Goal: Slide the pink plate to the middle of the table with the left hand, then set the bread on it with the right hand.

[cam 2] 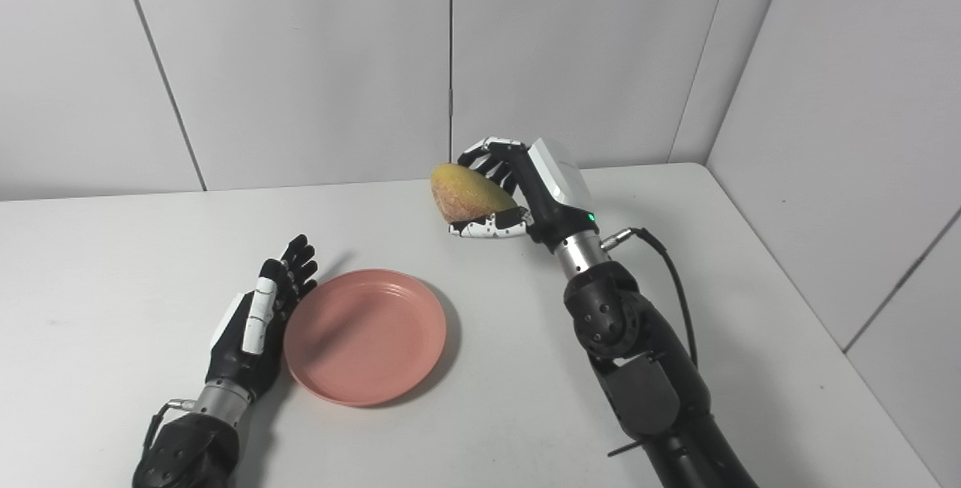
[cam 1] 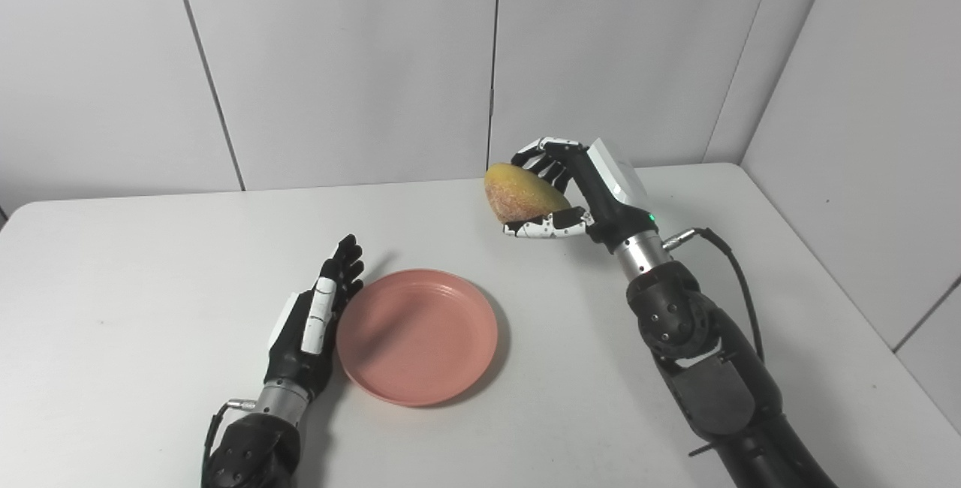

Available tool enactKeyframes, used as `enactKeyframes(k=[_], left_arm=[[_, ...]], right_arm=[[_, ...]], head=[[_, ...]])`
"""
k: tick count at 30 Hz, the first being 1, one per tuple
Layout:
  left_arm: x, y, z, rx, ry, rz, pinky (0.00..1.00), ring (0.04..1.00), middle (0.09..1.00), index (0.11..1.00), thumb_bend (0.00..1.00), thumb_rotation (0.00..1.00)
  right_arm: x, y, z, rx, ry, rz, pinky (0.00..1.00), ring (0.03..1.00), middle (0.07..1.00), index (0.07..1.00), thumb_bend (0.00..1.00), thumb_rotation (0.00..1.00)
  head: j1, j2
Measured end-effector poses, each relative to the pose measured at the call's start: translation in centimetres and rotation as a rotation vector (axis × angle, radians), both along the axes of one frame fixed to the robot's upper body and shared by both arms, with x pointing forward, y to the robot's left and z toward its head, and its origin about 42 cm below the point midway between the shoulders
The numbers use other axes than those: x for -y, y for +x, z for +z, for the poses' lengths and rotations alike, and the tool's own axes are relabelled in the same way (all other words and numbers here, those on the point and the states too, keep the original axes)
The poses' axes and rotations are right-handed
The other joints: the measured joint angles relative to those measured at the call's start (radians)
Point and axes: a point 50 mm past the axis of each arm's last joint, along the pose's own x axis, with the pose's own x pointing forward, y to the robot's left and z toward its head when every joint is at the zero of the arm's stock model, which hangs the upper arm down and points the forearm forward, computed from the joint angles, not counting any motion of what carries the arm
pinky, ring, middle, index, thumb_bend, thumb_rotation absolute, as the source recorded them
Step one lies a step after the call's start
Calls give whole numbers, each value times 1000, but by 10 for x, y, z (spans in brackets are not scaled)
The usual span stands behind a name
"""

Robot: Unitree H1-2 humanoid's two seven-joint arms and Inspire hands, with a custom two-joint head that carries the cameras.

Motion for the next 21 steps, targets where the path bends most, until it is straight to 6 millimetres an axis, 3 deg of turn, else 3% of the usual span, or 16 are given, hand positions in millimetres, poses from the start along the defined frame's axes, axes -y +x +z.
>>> enactKeyframes(k=[10,21], left_arm=[[2,0,0,-7,9,14,1000,1000,1000,963,805,1000],[4,-2,-1,-13,1,23,1000,1000,986,952,799,1000]], right_arm=[[-50,-12,-9,-30,21,117,347,395,478,548,508,0],[-65,-22,-29,-34,-16,175,358,394,481,551,508,0]], head=[[14,-2],[93,14]])
